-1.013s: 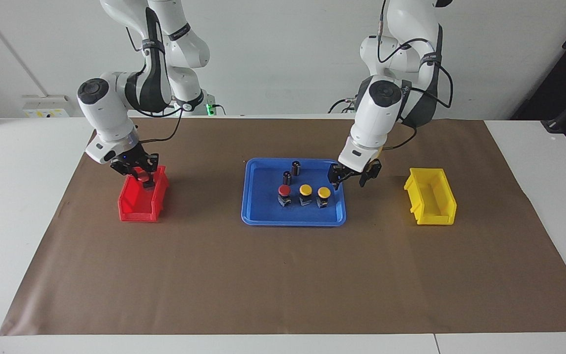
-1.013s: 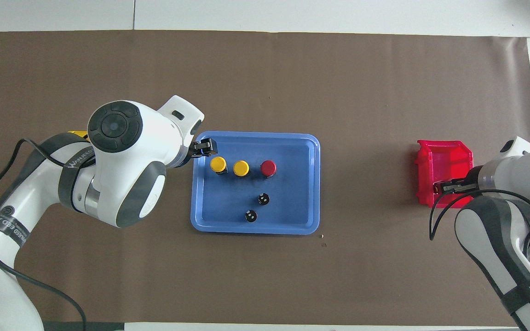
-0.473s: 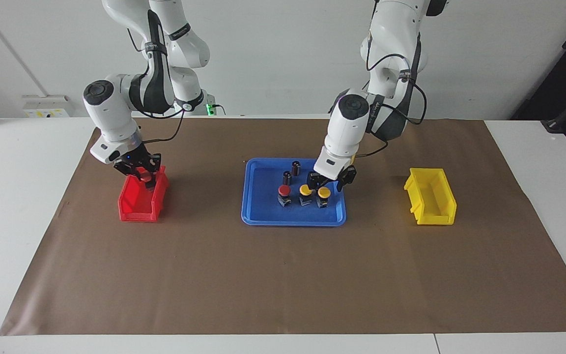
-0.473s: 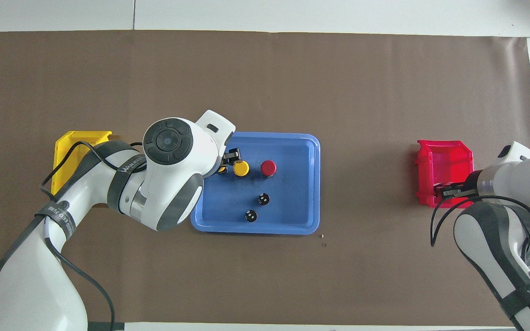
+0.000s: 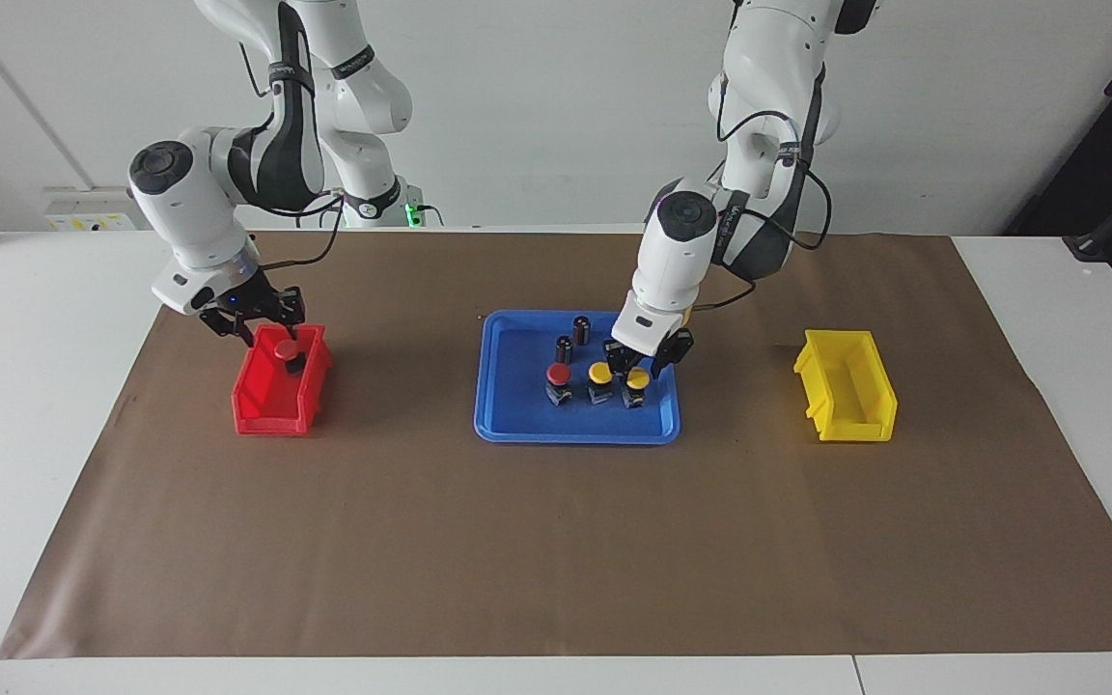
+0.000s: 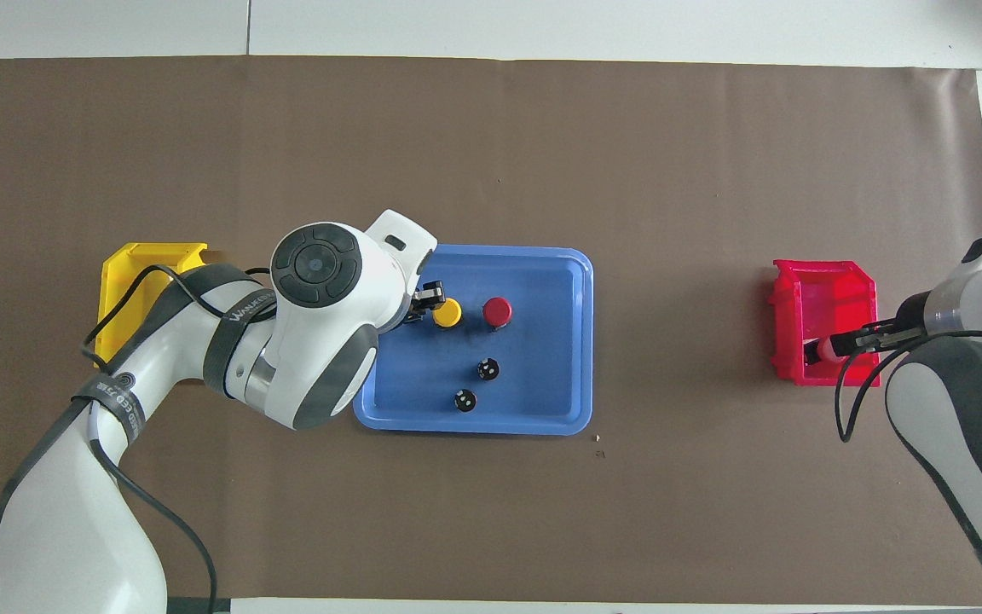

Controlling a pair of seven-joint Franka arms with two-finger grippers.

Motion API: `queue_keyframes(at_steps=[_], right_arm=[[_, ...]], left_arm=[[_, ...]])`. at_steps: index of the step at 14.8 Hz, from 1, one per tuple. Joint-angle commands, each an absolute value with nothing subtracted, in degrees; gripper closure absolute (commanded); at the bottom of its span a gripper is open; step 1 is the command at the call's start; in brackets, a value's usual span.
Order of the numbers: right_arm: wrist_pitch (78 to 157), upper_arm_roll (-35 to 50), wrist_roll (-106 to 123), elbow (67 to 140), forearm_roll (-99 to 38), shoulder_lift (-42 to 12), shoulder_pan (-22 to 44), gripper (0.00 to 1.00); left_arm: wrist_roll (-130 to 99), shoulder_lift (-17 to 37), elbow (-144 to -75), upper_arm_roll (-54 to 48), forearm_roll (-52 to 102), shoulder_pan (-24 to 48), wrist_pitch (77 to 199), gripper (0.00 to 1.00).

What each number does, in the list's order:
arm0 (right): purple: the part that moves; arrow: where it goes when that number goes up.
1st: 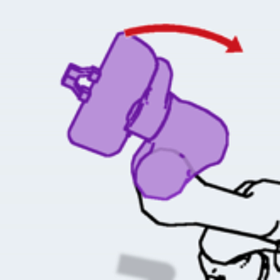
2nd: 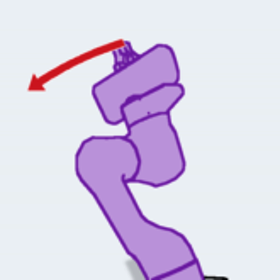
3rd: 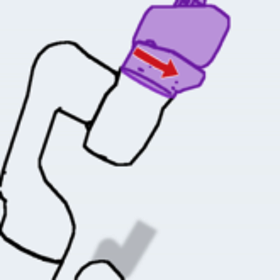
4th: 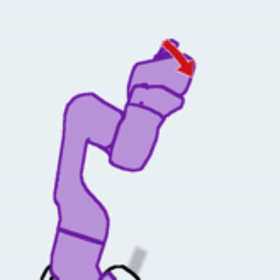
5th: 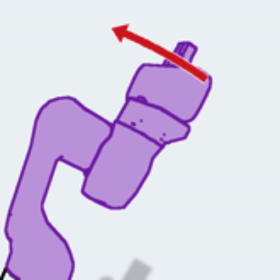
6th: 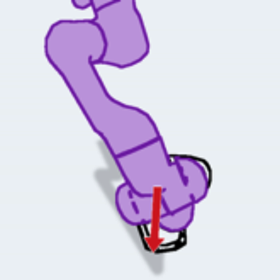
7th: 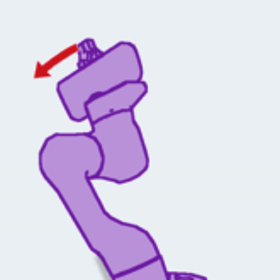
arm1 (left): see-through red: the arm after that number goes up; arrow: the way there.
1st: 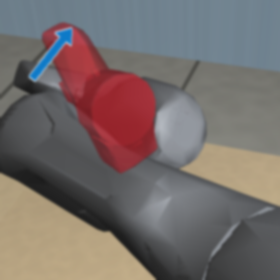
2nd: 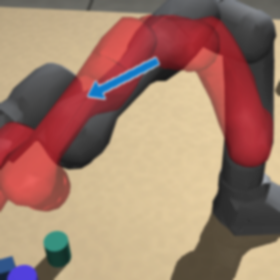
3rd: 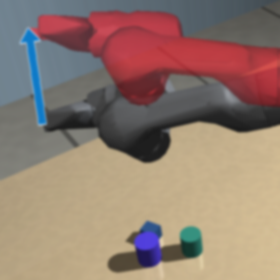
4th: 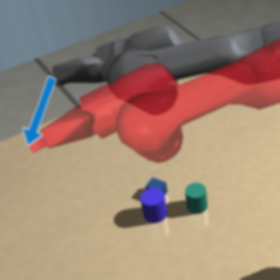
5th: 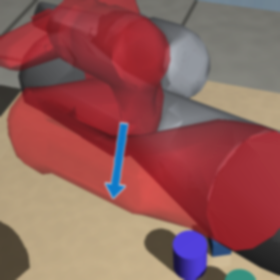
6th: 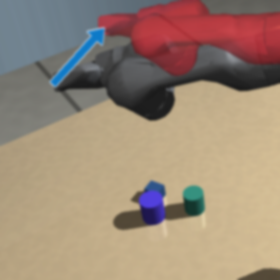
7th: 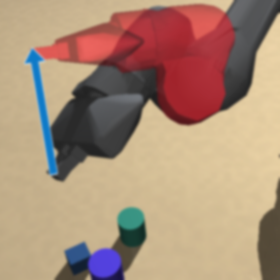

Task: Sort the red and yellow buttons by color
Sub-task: 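Grasp a yellow button with the left gripper while the right gripper withdraws, then carry the yellow button to the yellow bin while the right gripper reaches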

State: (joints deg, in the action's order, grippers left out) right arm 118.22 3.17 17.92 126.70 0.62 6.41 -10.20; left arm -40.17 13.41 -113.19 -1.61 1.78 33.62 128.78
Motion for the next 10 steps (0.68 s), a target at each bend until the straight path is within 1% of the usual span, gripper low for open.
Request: queue_keyframes(at_steps=[1,2,3,4,6,8,10], right_arm=[[110.33,3.78,16.10,114.65,-0.35,1.07,-8.97,0.28],[108.74,3.87,14.60,111.65,-0.35,-0.16,-7.57,0.26],[107.68,3.87,12.76,109.19,-0.35,-1.22,-6.25,0.24],[106.80,3.95,10.31,106.99,-0.44,-2.27,-4.50,0.24],[106.43,3.96,3.03,103.64,-1.05,-3.95,0.41,0.24],[107.49,3.96,-5.23,100.92,-1.58,-5.44,6.47,0.24],[106.35,3.96,-15.42,95.48,-1.49,-9.47,12.46,0.24]], left_arm=[[-40.69,13.18,-114.43,-0.70,2.55,34.37,130.69,0.62],[-40.61,13.27,-113.82,-0.70,2.55,33.93,130.43,0.78],[-40.52,13.36,-112.77,-0.70,2.55,33.66,130.17,0.89],[-40.43,13.27,-111.37,-0.62,2.55,33.49,129.38,0.94],[-40.08,12.49,-108.56,-0.53,2.55,31.91,124.40,0.98],[-38.42,10.65,-102.95,-0.35,2.20,29.46,113.09,0.99],[-29.85,8.54,-99.15,-0.26,2.11,24.73,103.75,0.99]])
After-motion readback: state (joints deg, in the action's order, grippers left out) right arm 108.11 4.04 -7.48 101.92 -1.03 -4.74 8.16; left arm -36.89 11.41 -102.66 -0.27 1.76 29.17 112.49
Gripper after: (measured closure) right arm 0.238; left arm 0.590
